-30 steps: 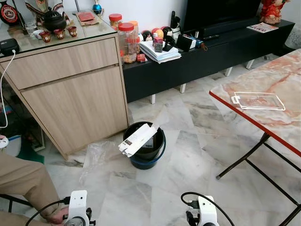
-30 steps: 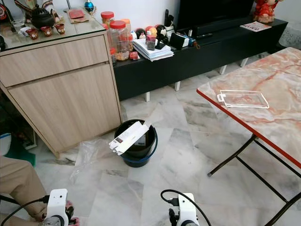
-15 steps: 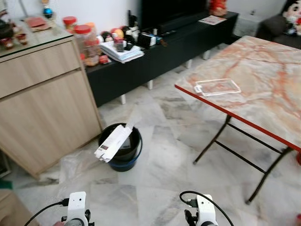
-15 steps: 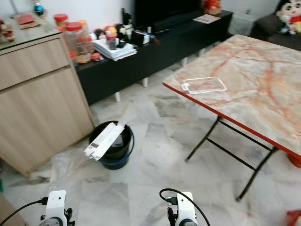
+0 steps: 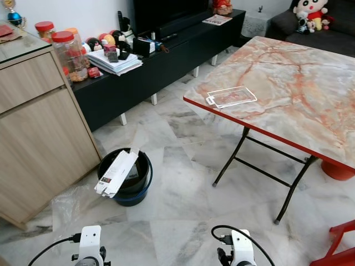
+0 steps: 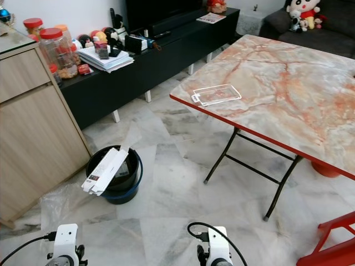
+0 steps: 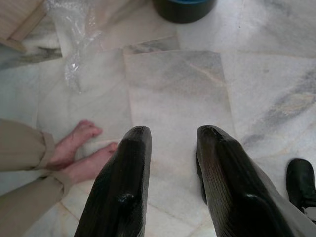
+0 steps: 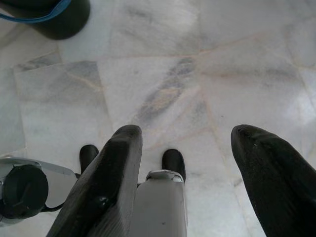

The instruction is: Picking trash to rubbish bin

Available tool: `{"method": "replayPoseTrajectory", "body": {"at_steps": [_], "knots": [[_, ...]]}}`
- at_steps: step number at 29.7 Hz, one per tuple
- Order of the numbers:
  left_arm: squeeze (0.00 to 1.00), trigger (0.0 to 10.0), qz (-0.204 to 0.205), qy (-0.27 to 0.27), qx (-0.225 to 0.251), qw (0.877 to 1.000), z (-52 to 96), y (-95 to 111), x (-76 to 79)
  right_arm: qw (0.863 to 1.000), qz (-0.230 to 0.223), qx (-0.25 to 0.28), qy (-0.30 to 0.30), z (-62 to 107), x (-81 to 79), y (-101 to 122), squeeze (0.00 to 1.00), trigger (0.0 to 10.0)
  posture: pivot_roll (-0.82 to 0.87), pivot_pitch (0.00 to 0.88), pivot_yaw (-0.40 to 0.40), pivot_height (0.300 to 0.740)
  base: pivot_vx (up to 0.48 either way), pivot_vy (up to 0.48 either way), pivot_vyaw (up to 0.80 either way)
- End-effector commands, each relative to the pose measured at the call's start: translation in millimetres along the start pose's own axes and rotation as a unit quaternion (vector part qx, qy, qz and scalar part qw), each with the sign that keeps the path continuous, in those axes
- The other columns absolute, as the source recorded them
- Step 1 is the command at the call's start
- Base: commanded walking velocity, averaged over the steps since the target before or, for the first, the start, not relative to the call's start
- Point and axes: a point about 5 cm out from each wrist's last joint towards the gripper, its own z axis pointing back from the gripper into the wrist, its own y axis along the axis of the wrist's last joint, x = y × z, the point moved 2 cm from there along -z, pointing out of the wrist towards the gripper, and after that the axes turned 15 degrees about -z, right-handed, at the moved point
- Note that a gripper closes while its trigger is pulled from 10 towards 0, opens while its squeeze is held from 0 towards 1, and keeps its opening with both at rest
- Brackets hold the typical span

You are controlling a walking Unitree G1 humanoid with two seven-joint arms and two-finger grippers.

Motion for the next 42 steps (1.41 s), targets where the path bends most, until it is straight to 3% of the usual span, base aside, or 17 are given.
{"method": "replayPoseTrajectory", "body": {"at_steps": [1,21,38,42], "knots": [[0.00,10.0,-0.010,0.000,-0.007,1.000,0.0,-1.6,0.5,1.000,0.004,0.000,-0.003,-0.2,1.7,1.9,0.00,10.0,0.03,0.032,-0.007,0.740,0.000,-0.322,-0.80],[0.00,10.0,-0.007,-0.001,-0.009,1.000,-0.3,-1.1,-0.1,1.000,0.002,0.000,-0.003,-0.2,0.7,1.0,0.00,10.0,0.03,0.033,-0.003,0.740,0.000,-0.016,-0.80],[0.00,10.0,0.001,-0.004,-0.008,1.000,-0.8,1.0,0.8,1.000,-0.006,0.003,-0.002,-0.4,-0.6,1.8,0.00,10.0,0.03,0.031,-0.003,0.740,0.000,0.016,0.00],[0.00,10.0,0.000,-0.004,-0.009,1.000,-0.8,0.8,0.6,1.000,-0.010,0.002,-0.003,-0.4,-0.4,1.1,0.00,10.0,0.03,0.031,-0.003,0.740,0.000,0.304,-0.80]]}}
